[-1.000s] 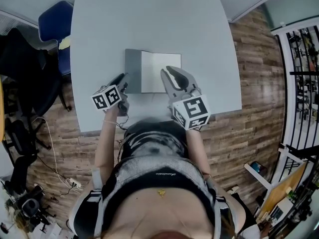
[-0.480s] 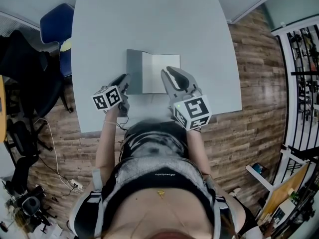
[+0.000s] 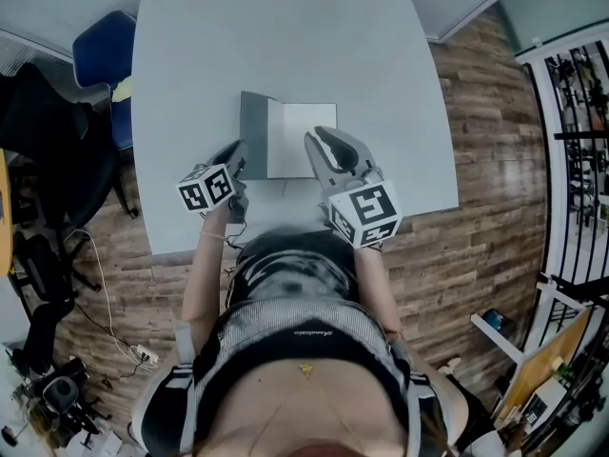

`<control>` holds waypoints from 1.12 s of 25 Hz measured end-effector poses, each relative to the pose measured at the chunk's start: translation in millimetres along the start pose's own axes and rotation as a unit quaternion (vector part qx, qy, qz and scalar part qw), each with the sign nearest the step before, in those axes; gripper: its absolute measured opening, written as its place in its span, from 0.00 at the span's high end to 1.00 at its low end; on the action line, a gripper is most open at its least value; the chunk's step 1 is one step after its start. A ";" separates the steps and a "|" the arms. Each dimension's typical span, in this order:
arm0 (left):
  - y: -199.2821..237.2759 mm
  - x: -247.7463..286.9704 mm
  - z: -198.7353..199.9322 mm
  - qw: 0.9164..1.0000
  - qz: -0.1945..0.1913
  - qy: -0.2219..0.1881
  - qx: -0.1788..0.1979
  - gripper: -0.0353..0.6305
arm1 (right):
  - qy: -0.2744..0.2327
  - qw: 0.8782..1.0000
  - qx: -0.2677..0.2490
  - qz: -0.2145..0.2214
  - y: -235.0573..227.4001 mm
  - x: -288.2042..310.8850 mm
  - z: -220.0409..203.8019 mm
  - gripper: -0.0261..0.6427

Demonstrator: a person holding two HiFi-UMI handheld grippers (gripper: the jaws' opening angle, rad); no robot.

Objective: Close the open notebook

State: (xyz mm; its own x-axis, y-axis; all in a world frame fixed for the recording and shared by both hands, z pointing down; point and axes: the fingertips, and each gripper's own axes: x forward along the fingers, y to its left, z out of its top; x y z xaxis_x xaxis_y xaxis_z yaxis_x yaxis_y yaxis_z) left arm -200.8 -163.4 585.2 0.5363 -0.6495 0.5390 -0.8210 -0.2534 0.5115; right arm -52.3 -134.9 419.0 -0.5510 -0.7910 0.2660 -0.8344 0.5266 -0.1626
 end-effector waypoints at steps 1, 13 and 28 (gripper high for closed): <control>-2.4 0.0 0.3 1.000 0.000 -0.001 0.001 0.90 | 0.000 1.000 0.000 0.000 -0.7 -1.2 -0.3 0.87; -29.2 4.1 3.0 1.000 -0.005 -0.007 0.021 0.91 | 0.003 1.000 -0.009 0.017 -7.8 -9.8 -0.4 0.87; -66.2 13.6 2.5 0.999 -0.020 -0.020 0.017 0.92 | 0.006 0.999 -0.017 0.048 -21.1 -13.2 0.9 0.87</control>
State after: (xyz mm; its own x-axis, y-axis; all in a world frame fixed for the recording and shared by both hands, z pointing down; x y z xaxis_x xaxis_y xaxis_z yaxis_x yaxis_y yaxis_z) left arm -139.6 -157.2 557.0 0.5615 -0.6665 0.4903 -0.8053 -0.3039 0.5091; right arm -27.4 -135.9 418.1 -0.6277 -0.7329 0.2624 -0.7771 0.6099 -0.1553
